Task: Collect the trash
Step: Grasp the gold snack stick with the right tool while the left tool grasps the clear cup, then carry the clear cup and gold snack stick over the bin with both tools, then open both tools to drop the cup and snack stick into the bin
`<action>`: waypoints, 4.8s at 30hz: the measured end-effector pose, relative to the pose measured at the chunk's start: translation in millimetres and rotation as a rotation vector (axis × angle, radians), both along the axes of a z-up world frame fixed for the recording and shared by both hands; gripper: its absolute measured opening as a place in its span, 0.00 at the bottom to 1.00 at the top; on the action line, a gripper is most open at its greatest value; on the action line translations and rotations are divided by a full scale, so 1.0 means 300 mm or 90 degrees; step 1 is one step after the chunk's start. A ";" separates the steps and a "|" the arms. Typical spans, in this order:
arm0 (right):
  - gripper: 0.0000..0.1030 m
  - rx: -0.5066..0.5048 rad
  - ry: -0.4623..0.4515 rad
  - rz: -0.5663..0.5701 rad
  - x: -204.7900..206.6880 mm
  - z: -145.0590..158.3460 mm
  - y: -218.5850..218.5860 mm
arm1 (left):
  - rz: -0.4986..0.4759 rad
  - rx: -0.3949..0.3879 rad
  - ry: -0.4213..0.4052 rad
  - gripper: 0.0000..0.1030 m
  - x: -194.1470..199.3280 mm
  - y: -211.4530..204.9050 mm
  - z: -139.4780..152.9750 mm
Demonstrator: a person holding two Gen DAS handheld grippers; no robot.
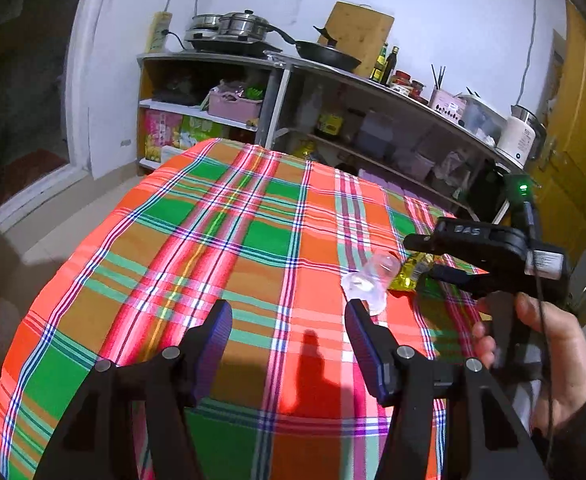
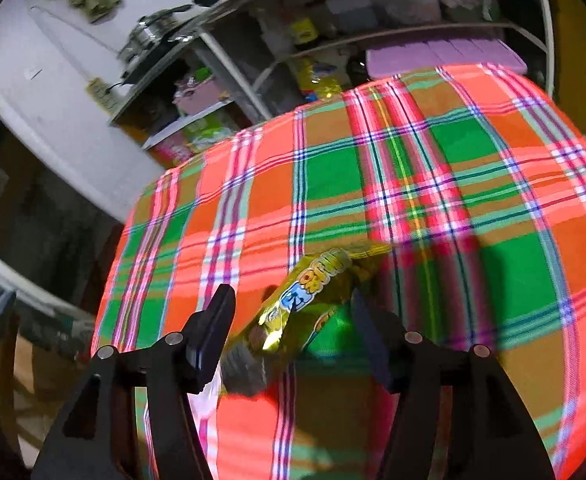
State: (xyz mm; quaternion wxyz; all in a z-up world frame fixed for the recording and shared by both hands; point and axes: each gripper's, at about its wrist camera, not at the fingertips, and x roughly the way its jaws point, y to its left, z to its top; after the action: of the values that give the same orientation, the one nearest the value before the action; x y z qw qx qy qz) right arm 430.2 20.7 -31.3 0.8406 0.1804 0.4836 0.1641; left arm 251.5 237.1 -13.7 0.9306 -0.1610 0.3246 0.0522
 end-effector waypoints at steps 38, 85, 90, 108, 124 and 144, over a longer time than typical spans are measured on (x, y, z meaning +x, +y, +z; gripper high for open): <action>0.12 -0.027 -0.061 0.121 -0.294 0.049 -0.358 | -0.060 0.080 0.108 0.47 0.353 -0.230 -0.054; 0.12 -0.025 -0.142 -0.051 -0.836 0.225 -0.954 | -0.334 0.090 -0.006 0.31 -0.153 -1.028 0.194; 0.12 -0.026 -0.138 -0.072 -0.853 0.215 -1.007 | -0.354 0.094 -0.003 0.31 -0.154 -1.086 0.186; 0.12 -0.030 -0.084 -0.163 -0.837 0.081 -1.259 | -0.448 0.092 0.027 0.31 -0.062 -1.360 0.092; 0.13 -0.038 -0.011 -0.202 -0.771 -0.076 -1.386 | -0.500 0.092 0.087 0.34 0.052 -1.536 -0.055; 0.34 -0.060 -0.033 -0.203 -0.805 -0.043 -1.380 | -0.476 0.071 0.072 0.54 0.057 -1.497 -0.046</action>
State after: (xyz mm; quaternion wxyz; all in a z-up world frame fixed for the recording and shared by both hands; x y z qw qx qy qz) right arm 188.8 -393.3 -44.1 0.8756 0.2112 0.4343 0.0104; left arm 268.6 -212.0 -27.4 0.8733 0.0222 0.4086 -0.2644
